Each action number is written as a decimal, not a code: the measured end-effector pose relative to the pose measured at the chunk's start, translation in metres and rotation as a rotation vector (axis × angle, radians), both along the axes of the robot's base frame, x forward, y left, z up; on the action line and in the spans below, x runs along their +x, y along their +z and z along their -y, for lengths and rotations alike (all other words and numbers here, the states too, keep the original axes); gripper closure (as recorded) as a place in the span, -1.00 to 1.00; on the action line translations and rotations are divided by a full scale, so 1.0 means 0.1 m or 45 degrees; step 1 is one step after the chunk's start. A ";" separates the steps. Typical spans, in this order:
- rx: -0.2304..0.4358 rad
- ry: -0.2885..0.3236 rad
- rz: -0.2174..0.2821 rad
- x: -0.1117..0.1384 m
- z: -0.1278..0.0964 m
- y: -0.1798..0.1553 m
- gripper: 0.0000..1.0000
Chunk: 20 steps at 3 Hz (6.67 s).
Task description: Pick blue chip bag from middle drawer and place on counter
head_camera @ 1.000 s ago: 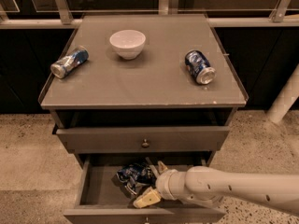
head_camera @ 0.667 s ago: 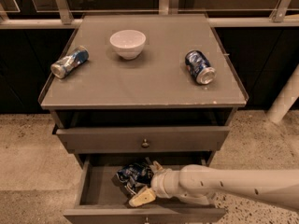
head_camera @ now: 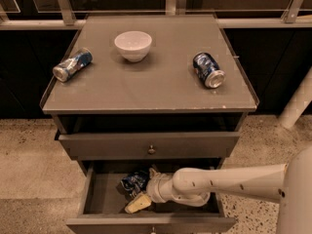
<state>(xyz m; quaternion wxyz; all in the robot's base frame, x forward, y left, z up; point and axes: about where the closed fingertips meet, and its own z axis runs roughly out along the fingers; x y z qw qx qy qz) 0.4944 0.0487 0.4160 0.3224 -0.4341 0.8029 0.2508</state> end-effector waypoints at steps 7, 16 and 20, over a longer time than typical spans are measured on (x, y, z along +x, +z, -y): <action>-0.001 0.007 -0.007 0.06 -0.08 -0.07 1.00; -0.245 0.134 0.006 -1.01 0.09 3.12 1.00; 0.119 0.060 0.127 -0.90 0.66 3.95 1.00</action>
Offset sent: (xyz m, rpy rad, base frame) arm 0.0057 0.0068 -0.0061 -0.0009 0.0048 0.0042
